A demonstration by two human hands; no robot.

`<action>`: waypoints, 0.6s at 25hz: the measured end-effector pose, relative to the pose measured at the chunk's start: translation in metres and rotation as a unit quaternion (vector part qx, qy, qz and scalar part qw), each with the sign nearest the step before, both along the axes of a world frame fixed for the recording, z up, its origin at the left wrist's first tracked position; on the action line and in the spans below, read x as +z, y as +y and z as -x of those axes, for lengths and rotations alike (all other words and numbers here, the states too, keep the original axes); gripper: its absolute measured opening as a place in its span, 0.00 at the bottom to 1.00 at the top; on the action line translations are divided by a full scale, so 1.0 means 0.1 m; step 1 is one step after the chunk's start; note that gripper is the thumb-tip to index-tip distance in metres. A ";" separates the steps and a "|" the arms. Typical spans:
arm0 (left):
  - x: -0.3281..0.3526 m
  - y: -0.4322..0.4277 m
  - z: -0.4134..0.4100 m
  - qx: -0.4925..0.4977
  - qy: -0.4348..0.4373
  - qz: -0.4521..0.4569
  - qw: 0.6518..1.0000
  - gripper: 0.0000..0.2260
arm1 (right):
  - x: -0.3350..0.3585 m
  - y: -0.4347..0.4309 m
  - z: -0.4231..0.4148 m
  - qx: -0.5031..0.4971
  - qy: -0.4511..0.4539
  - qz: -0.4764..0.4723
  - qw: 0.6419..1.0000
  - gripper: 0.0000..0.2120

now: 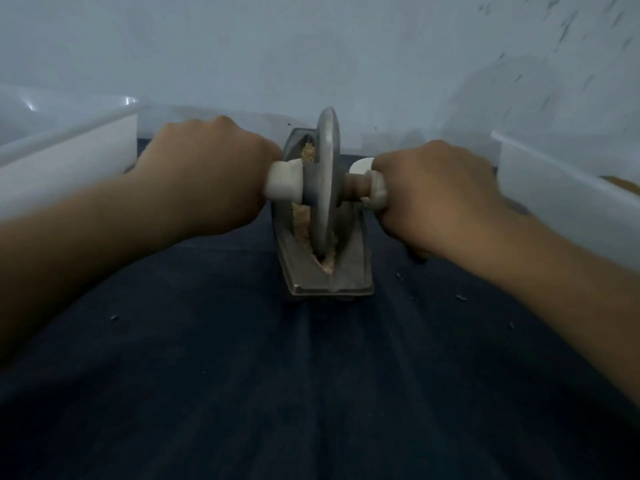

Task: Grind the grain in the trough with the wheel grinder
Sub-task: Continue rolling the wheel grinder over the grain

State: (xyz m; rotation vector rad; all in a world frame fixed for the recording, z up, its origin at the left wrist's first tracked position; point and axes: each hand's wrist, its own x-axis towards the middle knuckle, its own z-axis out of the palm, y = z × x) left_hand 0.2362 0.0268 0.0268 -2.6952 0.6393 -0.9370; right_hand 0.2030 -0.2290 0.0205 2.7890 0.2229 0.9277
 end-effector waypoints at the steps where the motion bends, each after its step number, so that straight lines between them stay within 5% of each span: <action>1: -0.03 -0.08 -0.16 0.039 -0.001 -0.009 0.999 0.05 | -0.02 0.05 -0.21 -0.017 0.021 -0.004 1.000 0.08; 5: 0.17 -0.33 -0.63 0.110 0.057 0.009 0.992 0.10 | 0.10 0.21 -0.90 -0.053 0.113 -0.064 0.990 0.06; 8: 0.13 -0.29 -0.43 0.097 0.077 0.012 0.992 0.09 | 0.13 0.20 -0.66 -0.031 0.119 -0.040 0.992 0.05; 15: 0.10 0.08 0.29 -0.018 -0.078 -0.017 0.997 0.08 | 0.09 -0.05 0.29 0.039 0.017 -0.027 0.999 0.14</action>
